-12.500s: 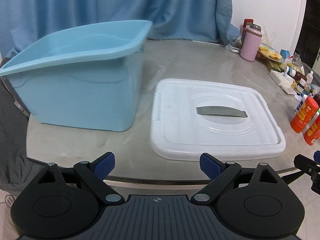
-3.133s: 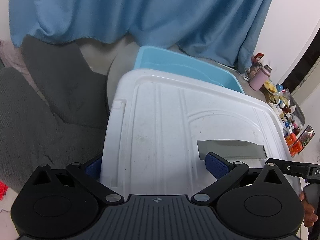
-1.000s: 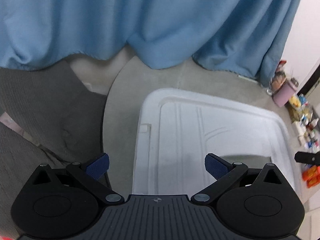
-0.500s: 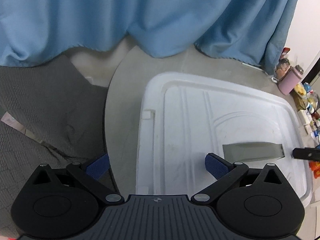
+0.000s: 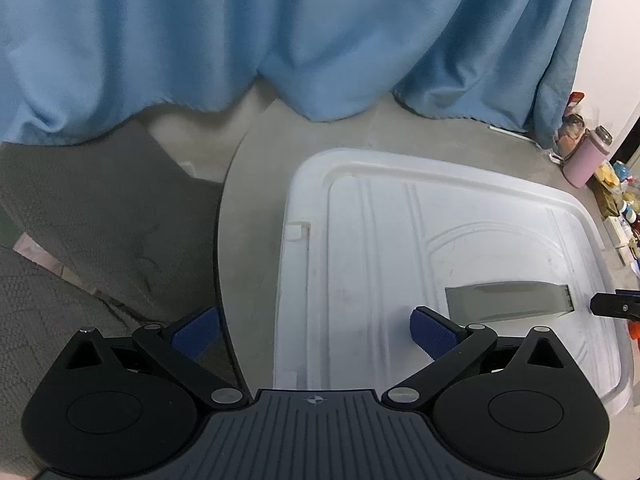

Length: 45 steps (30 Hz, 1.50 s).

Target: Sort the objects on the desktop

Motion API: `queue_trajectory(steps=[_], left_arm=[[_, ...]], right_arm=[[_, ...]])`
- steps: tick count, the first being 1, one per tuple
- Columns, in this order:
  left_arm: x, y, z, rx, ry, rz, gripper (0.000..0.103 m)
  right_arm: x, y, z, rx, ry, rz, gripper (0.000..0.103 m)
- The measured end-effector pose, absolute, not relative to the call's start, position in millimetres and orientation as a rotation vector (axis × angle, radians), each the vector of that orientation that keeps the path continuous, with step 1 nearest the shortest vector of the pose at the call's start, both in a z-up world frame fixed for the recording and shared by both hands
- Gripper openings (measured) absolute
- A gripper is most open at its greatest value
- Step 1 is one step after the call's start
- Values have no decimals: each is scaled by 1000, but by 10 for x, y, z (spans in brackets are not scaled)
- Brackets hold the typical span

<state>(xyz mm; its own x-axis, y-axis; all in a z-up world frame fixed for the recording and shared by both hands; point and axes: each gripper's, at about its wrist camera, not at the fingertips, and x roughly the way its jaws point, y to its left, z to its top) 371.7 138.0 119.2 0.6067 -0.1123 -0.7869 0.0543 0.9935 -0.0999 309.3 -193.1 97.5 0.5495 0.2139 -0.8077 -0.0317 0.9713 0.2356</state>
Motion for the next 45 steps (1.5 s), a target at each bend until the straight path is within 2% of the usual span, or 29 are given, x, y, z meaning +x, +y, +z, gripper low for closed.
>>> queue_trajectory(steps=[10,22,33,45], left_arm=[[3223,1080,1402,-73,744,-61,103],[2175,844,1465,-11,641,-88,103],[1160,883,1022,-41,634,-29,103],[735,766,441,-13,590,-4,103]], right_arm=[[2824,-1871,1154,140,866,187,88],[1903,-1722,1209,164,733,148,88],[1021,-1483,843,114,661,97,88],[524,-1299,205,90,581,78,88]])
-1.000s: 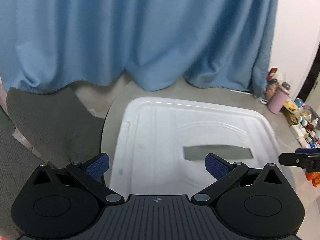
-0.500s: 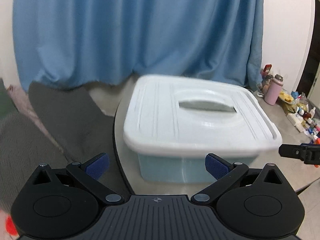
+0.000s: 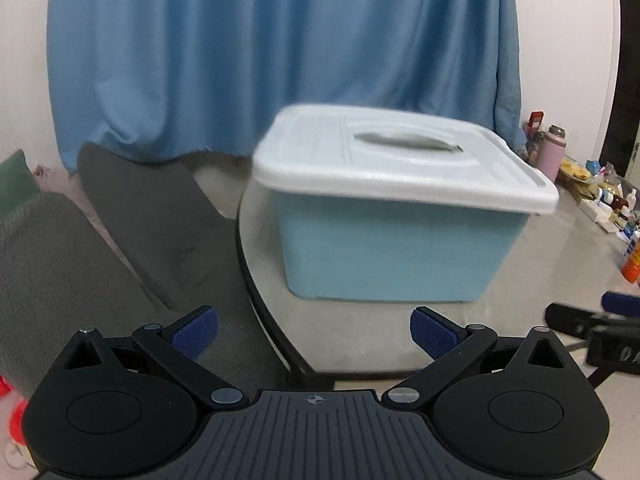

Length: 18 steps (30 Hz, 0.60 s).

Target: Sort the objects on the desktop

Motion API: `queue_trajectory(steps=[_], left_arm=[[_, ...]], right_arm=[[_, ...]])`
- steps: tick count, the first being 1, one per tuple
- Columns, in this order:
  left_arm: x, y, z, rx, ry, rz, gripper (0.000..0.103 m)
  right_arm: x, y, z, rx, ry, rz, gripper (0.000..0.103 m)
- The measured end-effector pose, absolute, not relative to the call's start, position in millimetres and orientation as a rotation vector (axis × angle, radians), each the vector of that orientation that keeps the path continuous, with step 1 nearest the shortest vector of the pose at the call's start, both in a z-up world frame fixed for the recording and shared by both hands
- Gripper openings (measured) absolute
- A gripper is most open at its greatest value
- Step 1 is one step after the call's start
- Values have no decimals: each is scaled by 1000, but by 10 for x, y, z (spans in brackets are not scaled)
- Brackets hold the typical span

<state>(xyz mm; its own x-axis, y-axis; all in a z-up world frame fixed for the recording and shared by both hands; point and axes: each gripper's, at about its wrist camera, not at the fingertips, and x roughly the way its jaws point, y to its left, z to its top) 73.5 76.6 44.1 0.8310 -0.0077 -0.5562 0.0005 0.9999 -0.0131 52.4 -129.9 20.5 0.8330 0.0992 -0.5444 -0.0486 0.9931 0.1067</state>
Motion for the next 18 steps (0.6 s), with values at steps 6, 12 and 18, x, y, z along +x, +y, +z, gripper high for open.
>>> queue_trajectory(steps=[6,12,18], left_arm=[[619,679,184,-1,596,-10,103],[588,640,-16,13,604,-12,103],[638,618,-110,29,620,-8,103]], right_arm=[[391,-1241,-65,82,573,86,88],[329,-1212,-205,72,564,77,88],[289,-1197,-257,80,566,54,88]])
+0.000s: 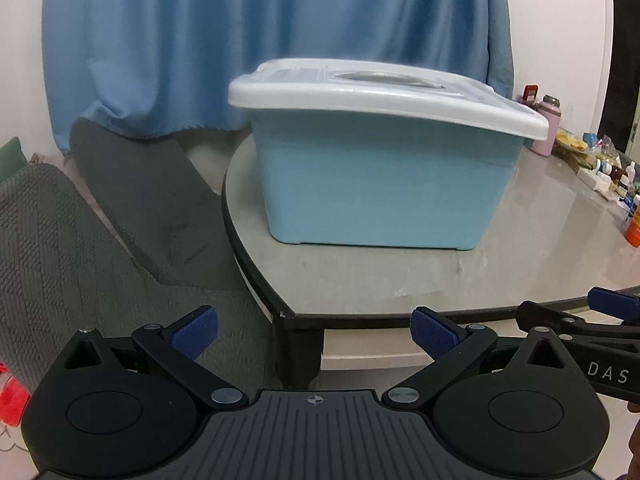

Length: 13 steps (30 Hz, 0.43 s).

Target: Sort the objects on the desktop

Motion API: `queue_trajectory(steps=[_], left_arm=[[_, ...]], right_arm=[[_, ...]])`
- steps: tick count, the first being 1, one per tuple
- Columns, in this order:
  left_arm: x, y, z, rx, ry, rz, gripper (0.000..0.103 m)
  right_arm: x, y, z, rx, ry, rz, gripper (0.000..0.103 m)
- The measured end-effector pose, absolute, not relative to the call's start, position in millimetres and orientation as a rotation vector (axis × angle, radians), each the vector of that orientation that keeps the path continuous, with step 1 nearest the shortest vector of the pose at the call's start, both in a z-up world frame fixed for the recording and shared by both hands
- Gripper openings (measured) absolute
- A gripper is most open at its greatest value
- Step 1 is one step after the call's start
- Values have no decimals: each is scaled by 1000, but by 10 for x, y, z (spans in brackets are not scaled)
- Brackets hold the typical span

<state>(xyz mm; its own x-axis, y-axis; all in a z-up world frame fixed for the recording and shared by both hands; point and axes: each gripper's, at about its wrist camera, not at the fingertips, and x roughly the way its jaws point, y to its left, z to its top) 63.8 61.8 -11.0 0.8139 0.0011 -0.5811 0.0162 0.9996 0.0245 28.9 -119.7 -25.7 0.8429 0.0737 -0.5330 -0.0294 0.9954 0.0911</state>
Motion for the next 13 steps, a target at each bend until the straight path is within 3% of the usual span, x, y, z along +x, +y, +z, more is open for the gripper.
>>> queue_trajectory(steps=[13], left_arm=[[694,652,-114,21,629,-4,103]], right_arm=[[346,-1201,-265,94,570,54,88]])
